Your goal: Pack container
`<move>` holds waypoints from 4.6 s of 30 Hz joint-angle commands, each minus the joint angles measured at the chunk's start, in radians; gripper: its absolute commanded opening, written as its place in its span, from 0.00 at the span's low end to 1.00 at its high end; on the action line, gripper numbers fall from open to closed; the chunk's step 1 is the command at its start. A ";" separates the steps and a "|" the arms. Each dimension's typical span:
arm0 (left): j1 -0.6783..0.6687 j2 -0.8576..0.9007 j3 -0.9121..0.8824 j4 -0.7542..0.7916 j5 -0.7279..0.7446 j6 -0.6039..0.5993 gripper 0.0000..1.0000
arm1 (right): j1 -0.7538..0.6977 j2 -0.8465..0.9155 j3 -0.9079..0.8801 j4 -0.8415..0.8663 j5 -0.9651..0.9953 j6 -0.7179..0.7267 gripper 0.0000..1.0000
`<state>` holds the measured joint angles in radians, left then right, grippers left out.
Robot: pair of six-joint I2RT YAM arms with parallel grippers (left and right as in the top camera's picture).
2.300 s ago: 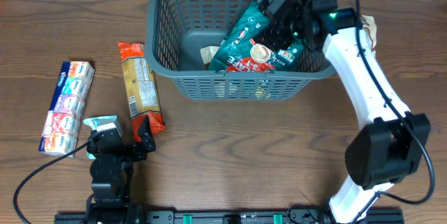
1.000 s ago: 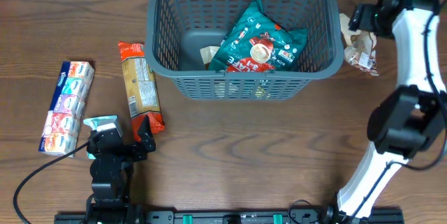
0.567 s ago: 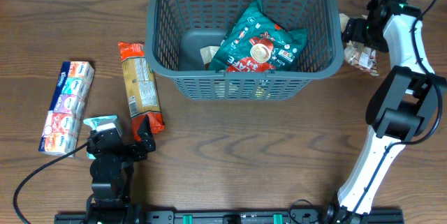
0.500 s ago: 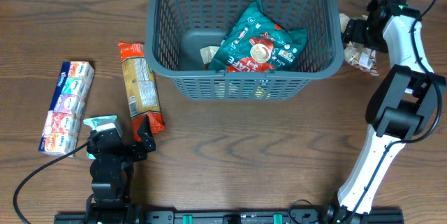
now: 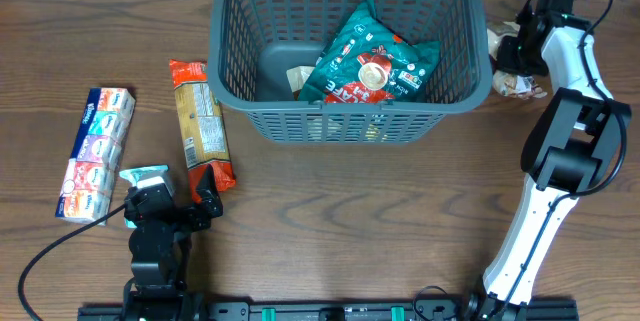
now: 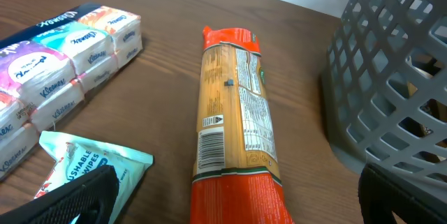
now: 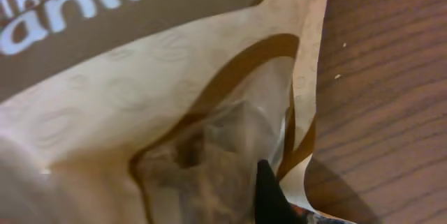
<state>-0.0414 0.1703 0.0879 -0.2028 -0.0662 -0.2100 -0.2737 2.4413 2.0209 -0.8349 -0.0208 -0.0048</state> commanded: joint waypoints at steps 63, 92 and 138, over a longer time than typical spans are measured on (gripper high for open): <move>-0.003 0.004 -0.019 -0.023 0.003 -0.006 0.99 | 0.629 -0.427 -0.001 -0.269 -0.417 -0.658 0.87; -0.003 0.616 1.029 -0.831 0.013 -0.080 0.99 | -0.021 -0.878 -0.127 -0.439 -0.100 0.015 0.99; 0.077 1.776 1.454 -0.785 0.085 0.038 0.99 | -0.020 -0.784 -0.703 -0.058 -0.175 -0.064 0.99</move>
<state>0.0319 1.9015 1.5341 -0.9909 0.0097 -0.1867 -0.2859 1.6604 1.3174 -0.8932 -0.1867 -0.0444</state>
